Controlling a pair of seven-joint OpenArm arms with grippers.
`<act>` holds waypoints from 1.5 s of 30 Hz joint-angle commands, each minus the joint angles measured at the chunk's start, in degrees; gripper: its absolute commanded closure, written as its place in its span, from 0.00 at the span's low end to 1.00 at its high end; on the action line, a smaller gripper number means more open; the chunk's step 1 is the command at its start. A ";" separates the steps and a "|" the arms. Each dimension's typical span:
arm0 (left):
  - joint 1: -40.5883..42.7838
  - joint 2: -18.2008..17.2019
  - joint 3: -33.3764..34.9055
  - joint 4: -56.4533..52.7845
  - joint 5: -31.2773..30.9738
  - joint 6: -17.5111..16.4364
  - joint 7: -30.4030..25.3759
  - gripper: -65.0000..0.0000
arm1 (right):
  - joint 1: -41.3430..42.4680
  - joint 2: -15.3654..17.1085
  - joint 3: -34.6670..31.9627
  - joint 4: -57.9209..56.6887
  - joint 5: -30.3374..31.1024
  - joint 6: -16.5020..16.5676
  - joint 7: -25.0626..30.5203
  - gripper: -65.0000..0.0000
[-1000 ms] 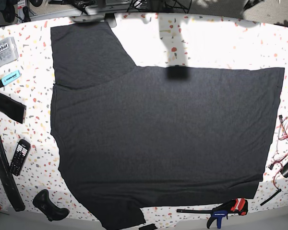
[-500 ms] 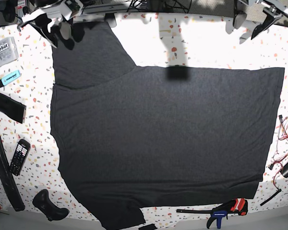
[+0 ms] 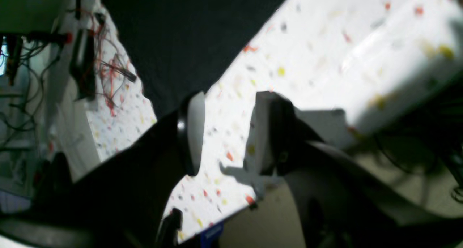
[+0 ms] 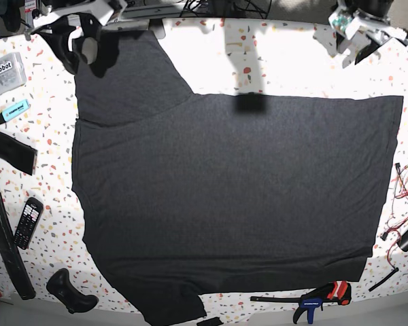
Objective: Fold the T-shirt properly
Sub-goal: 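Move both grippers down toward the shirt's shoulder corners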
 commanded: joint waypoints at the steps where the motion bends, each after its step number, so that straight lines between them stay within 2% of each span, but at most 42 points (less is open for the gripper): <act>1: -0.57 -0.50 -0.26 1.03 0.28 1.11 -0.70 0.67 | -0.52 0.20 0.09 0.94 -1.07 -0.94 -0.98 0.58; 2: -1.70 -0.52 -0.26 1.03 0.28 0.96 -0.72 0.67 | -0.52 0.28 0.09 0.94 -1.09 0.02 -2.97 0.58; 3: -2.82 -0.50 -0.26 1.03 0.28 0.96 -0.72 0.67 | -0.52 0.48 0.09 0.94 -1.09 2.36 -5.79 0.58; 6: -5.38 -0.50 -0.26 1.03 0.26 0.90 -0.72 0.67 | -0.55 1.73 0.09 0.94 -0.26 11.04 -12.02 0.58; 8: -6.47 -0.52 -0.26 1.03 0.26 -0.17 -0.70 0.67 | -0.55 3.26 0.09 0.94 3.10 16.31 -12.41 0.58; 11: -6.84 -0.52 -0.26 1.03 0.24 -4.33 -0.74 0.67 | -0.55 6.03 0.09 0.94 9.49 24.94 -10.56 0.58; 13: -6.80 -0.50 -0.26 1.01 0.24 -7.23 -0.70 0.67 | -0.55 7.89 0.09 0.94 11.63 29.20 -8.66 0.58; 15: -6.82 -0.50 -0.26 1.03 0.17 -8.46 -0.79 0.67 | -0.52 9.38 0.15 0.94 13.09 31.89 -7.37 0.58; 19: -6.80 -0.50 -0.26 1.01 -0.22 -8.41 -0.74 0.67 | -0.39 12.11 0.20 0.94 15.52 35.69 -7.32 0.58; 21: -6.82 -0.50 -0.26 1.01 -0.22 -8.41 -0.76 0.67 | -0.39 13.00 0.20 0.94 15.45 36.76 -7.34 0.58; 27: -6.82 -0.48 -0.26 1.01 -0.22 -8.41 -0.72 0.67 | -0.39 13.05 0.20 0.94 14.80 36.70 -7.21 0.58; 31: -6.93 -0.59 -0.28 1.01 0.02 -8.41 -0.79 0.67 | -0.39 12.98 0.17 0.92 14.80 36.70 -4.59 0.58; 34: -8.28 -1.77 -0.28 1.01 2.40 -8.39 -0.66 0.67 | -0.39 12.68 0.20 0.92 14.84 36.59 -4.52 0.58; 39: -9.38 -6.23 -0.28 0.37 3.30 -8.44 -0.48 0.67 | -0.39 12.66 0.17 0.92 14.80 36.24 -4.90 0.58; 45: -11.67 -12.11 -0.26 -6.14 5.01 -8.41 -0.76 0.67 | -0.39 12.57 0.17 0.92 14.84 35.85 -8.63 0.58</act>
